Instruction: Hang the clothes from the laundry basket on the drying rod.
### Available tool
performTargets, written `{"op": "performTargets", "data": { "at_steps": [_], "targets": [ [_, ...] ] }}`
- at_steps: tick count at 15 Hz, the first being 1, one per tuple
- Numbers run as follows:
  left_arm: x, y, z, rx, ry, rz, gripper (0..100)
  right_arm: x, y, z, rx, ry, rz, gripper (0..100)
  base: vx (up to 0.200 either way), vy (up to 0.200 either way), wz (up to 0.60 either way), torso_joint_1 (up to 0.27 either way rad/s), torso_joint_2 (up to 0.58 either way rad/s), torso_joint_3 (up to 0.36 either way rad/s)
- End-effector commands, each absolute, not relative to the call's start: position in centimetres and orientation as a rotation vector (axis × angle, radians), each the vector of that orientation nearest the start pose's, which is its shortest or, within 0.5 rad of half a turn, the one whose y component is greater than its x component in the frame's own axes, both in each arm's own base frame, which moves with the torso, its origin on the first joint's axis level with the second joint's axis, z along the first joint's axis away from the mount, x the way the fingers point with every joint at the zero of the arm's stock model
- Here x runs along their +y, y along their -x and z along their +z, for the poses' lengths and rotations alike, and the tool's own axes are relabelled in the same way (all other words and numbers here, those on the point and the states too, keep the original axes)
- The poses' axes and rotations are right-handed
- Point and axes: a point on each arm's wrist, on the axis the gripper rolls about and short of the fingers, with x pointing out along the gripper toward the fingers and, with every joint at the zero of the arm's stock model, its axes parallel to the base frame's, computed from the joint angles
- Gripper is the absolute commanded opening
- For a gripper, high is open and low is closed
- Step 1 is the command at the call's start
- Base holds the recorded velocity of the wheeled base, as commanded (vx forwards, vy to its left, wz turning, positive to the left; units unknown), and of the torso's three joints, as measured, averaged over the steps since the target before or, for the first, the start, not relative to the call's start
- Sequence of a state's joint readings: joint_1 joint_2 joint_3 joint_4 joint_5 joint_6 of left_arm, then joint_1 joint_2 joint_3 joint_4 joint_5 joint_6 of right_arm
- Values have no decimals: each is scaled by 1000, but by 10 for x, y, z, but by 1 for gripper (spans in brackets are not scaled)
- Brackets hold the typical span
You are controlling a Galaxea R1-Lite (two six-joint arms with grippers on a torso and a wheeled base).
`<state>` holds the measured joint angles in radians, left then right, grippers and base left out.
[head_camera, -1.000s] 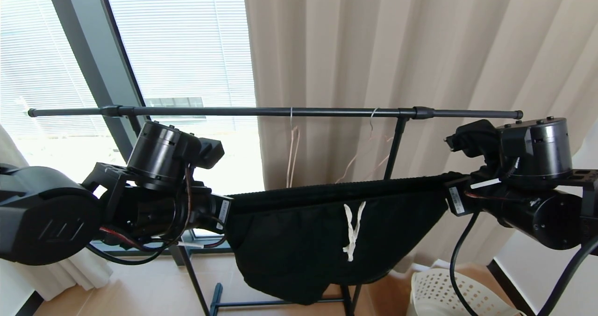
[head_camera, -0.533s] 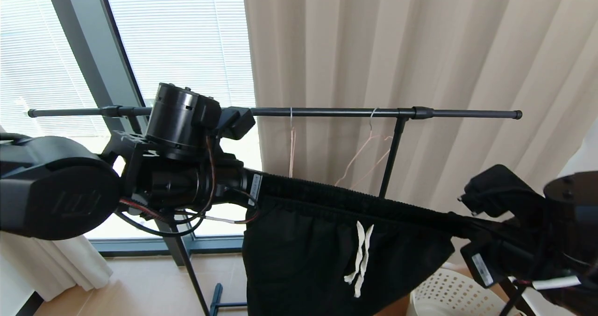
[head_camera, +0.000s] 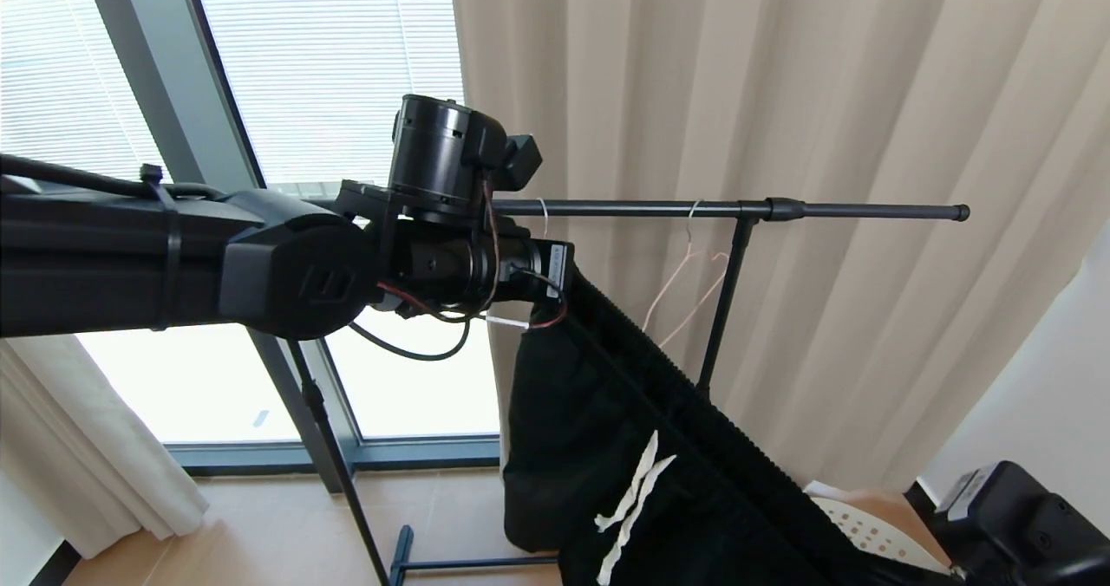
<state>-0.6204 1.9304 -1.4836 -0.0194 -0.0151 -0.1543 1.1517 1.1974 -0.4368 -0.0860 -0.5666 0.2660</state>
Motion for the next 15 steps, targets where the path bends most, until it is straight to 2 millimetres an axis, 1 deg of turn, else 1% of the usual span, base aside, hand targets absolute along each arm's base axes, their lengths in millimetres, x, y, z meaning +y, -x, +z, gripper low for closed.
{"op": "performTargets", "data": {
  "at_steps": [1,2,3,4,5,7,10,11,12,14,15],
  "targets": [
    [-236,-331,224,469,36,-614,0,137,-61,155,515,244,606,0,0,0,0,0,0,0],
    [-236,-331,227,465,45,-640,0,145,-59,159,512,205,647,0,0,0,0,0,0,0],
    [-237,-330,228,460,46,-648,0,162,-58,165,502,114,681,0,0,0,0,0,0,0],
    [-237,-330,228,461,46,-648,0,167,-58,167,500,85,691,0,0,0,0,0,0,0],
    [-237,-330,228,463,45,-648,0,177,-56,171,510,2,768,0,0,0,0,0,0,0],
    [-237,-329,226,469,43,-649,0,183,-56,177,504,-103,837,0,0,0,0,0,0,0],
    [-236,-327,224,481,36,-648,0,183,-57,170,520,-77,816,0,0,0,0,0,0,0],
    [-232,-322,228,476,18,-650,0,178,-62,163,523,-51,767,0,0,0,0,0,0,0],
    [-227,-316,230,478,-9,-650,0,173,-71,160,513,-20,692,0,0,0,0,0,0,0],
    [-212,-298,237,490,-63,-650,0,160,-95,150,499,124,477,0,0,0,0,0,0,0],
    [-203,-289,239,488,-85,-632,0,152,-111,145,491,217,336,0,0,0,0,0,0,0]
  ]
}}
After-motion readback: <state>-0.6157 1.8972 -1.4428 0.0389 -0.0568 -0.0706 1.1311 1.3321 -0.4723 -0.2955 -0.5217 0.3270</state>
